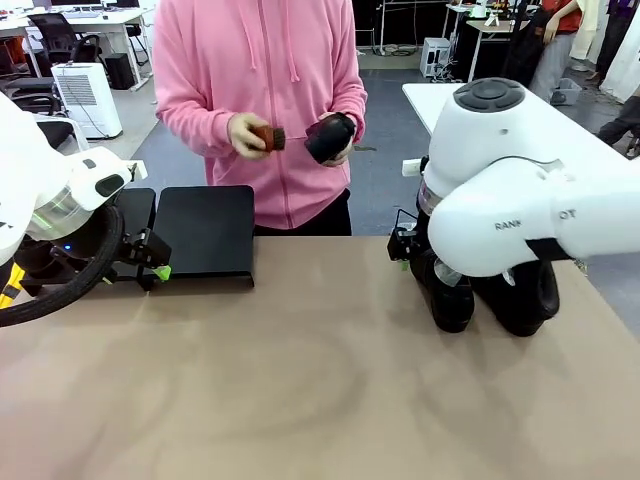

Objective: Organize the shoes by placing them on the stand.
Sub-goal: Pick up one Shoe and place it in the middle of the table.

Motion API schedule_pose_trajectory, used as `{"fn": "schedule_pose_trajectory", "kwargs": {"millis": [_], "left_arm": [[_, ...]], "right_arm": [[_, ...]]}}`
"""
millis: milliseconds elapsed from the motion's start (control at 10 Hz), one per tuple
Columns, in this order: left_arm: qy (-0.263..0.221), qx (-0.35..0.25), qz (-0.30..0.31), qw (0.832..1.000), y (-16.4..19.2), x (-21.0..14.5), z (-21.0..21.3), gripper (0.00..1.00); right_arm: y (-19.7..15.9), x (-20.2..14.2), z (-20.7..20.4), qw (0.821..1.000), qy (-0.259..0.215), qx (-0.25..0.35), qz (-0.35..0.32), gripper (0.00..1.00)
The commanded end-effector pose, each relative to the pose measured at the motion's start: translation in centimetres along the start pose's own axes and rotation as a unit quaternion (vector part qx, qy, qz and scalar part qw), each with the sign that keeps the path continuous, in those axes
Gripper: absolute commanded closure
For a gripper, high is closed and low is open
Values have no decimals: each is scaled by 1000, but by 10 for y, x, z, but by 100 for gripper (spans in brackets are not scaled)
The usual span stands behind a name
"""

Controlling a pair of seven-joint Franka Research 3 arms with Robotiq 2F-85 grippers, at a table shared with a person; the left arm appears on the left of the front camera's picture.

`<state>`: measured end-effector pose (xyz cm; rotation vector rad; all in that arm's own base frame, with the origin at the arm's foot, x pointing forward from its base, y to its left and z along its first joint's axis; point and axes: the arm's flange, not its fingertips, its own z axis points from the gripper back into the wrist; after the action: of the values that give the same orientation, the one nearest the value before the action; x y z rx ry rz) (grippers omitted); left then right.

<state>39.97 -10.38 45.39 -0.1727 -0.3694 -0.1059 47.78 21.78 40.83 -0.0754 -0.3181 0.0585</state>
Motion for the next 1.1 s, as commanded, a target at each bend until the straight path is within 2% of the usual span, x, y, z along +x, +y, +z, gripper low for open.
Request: {"fn": "schedule_pose_trajectory", "kwargs": {"millis": [0,300,1000], "left_arm": [[-1,-7,6,1000,1,-1,0,3],[-1,-7,6,1000,1,-1,0,3],[-1,-7,6,1000,1,-1,0,3]], "right_arm": [[7,23,-10,1000,25,9,4,0],[7,37,-41,998,63,13,23,0],[3,40,-71,993,115,19,12,0]]}}
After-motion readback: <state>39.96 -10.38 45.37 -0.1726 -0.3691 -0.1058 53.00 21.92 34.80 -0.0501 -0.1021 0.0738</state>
